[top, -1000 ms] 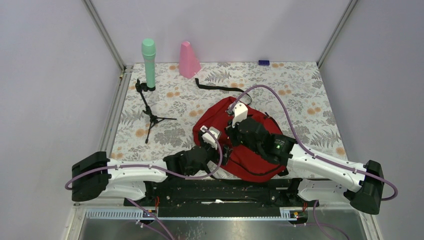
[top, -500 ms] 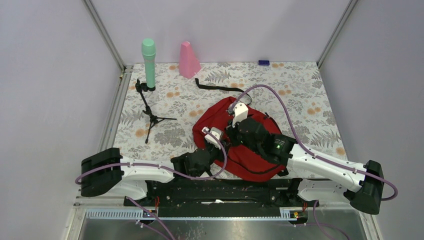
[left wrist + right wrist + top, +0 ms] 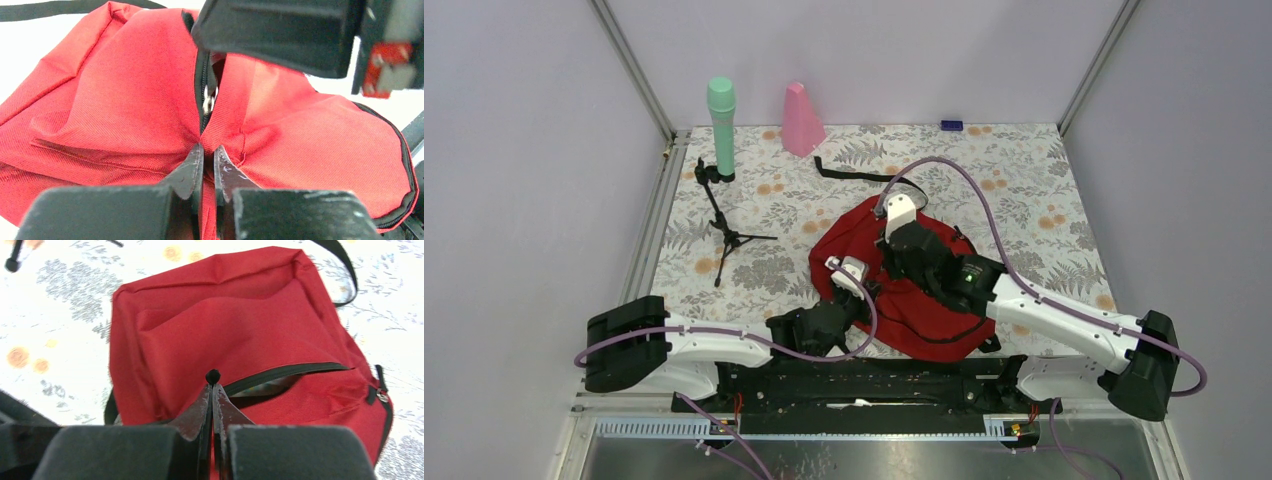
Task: Pack the student bag
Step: Zip the student bag at the center of the board.
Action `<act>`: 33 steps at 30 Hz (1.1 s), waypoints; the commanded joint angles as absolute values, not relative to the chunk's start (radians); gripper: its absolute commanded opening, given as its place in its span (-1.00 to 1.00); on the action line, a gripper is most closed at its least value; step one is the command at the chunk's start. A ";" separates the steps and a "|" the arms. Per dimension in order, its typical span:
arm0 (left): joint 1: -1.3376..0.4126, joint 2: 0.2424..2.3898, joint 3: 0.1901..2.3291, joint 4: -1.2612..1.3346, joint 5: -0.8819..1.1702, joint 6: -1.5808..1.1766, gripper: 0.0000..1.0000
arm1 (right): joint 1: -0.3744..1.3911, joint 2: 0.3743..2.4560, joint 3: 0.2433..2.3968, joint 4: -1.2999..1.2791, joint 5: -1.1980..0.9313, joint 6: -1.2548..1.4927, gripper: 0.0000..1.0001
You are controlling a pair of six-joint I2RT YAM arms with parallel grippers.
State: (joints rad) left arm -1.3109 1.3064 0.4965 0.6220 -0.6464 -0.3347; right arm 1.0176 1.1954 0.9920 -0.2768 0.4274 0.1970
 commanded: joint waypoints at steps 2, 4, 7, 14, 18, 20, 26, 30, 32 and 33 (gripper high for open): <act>-1.352 1.281 0.467 0.553 -0.661 -0.392 -1.00 | 0.912 1.201 1.078 -0.190 0.564 0.114 -1.00; -1.357 1.272 0.459 0.537 -0.673 -0.408 -1.00 | 0.888 1.205 1.076 -0.191 0.590 0.092 -1.00; -1.361 1.256 0.446 0.517 -0.691 -0.425 -1.00 | 0.847 1.209 1.073 -0.190 0.586 0.079 -1.00; -1.364 1.245 0.446 0.483 -0.713 -0.433 -1.00 | 0.810 1.217 1.069 -0.189 0.578 0.072 -1.00; -1.364 1.231 0.445 0.463 -0.714 -0.445 -1.00 | 0.774 1.217 1.053 -0.180 0.555 0.081 -1.00; -1.364 1.226 0.443 0.455 -0.717 -0.449 -1.00 | 0.754 1.216 1.042 -0.167 0.538 0.085 -1.00; -1.364 1.214 0.437 0.445 -0.726 -0.454 -1.00 | 0.703 1.263 1.027 -0.141 0.549 0.064 -1.00; -1.364 1.207 0.438 0.431 -0.729 -0.456 -1.00 | 0.637 1.312 1.015 -0.110 0.524 0.064 -1.00; -1.364 1.204 0.437 0.422 -0.731 -0.456 -1.00 | 0.604 1.341 1.016 -0.099 0.517 0.059 -1.00; -1.364 1.202 0.437 0.416 -0.733 -0.456 -1.00 | 0.590 1.353 1.021 -0.099 0.519 0.055 -1.00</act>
State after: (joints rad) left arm -1.3491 1.2366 0.4522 0.4603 -0.7040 -0.4500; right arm 0.6624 1.3178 1.0023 -0.2096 0.4606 0.0891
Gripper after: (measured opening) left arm 0.040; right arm 0.011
